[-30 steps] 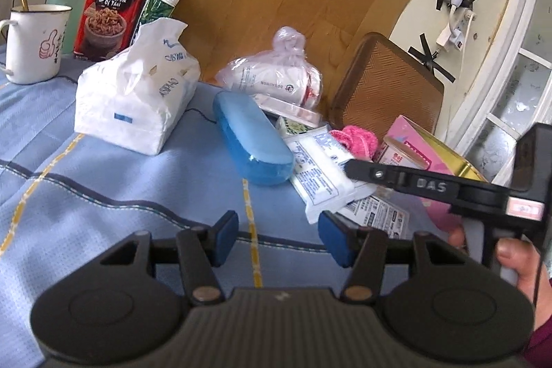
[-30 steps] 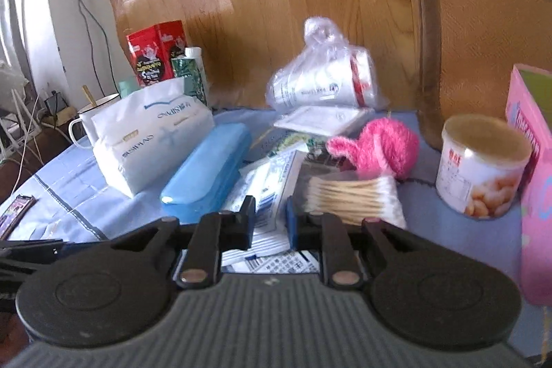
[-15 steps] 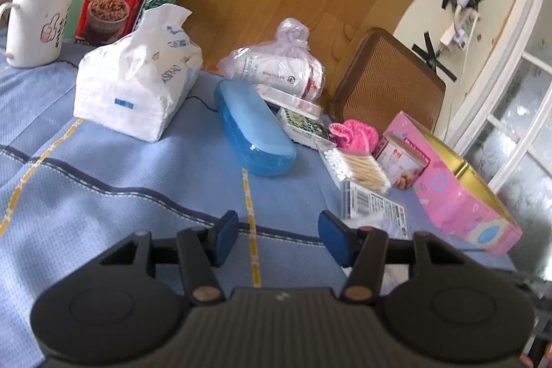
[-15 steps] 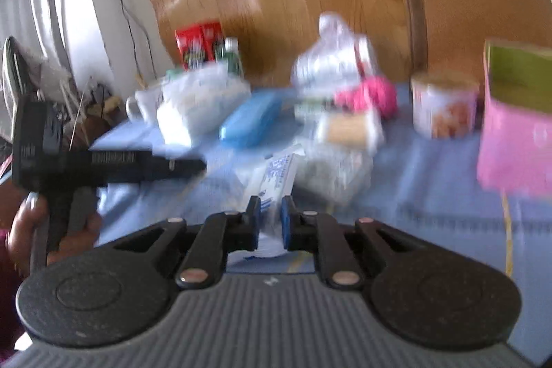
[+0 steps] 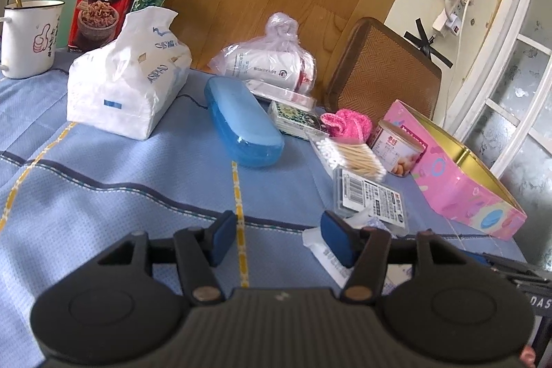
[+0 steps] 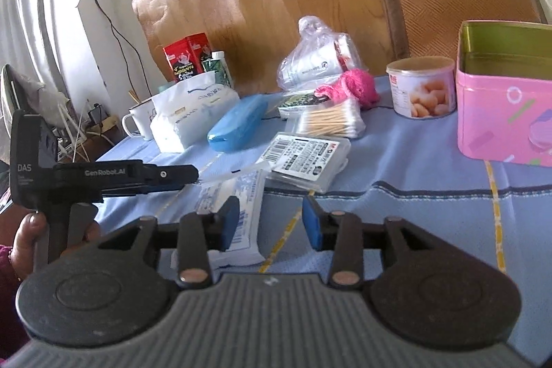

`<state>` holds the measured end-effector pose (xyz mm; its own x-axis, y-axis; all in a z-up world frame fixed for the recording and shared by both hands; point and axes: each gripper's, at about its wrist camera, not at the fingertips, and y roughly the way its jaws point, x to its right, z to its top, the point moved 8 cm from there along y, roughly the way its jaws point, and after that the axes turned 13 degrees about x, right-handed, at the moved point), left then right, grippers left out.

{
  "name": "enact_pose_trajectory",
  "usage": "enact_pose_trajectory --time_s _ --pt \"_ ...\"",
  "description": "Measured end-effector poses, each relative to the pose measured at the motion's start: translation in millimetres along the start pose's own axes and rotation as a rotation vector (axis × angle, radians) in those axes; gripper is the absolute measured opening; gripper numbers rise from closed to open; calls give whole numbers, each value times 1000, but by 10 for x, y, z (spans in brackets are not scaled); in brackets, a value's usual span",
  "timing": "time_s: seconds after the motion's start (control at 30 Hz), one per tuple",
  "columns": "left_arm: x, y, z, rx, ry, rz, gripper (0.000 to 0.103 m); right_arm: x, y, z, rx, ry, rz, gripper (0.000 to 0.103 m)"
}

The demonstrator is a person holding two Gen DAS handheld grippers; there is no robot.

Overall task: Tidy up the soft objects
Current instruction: 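Move the right tool over the white packet on the table, then close the right tool on the white packet and lift it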

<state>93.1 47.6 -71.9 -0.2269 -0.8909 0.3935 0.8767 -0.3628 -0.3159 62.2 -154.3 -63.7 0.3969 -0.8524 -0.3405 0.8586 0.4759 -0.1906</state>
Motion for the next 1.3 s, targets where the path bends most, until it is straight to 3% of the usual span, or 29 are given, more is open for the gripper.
enact_pose_trajectory --time_s 0.27,0.8,1.0,1.13,1.3 --pt "-73 6 24 4 -67 -39 59 20 57 -70 -13 -10 -14 43" --pt "-60 17 25 -3 -75 -52 60 71 63 -67 -16 41 -13 45" --pt "-73 -85 3 -13 -114 -48 60 -64 -1 -63 -13 -18 30 54" --pt "-29 -197 -38 -43 -165 -84 60 -174 -35 -73 -19 -63 64 74" --pt "84 -293 -77 -101 -193 -134 62 -309 0 -124 -58 -154 91 79"
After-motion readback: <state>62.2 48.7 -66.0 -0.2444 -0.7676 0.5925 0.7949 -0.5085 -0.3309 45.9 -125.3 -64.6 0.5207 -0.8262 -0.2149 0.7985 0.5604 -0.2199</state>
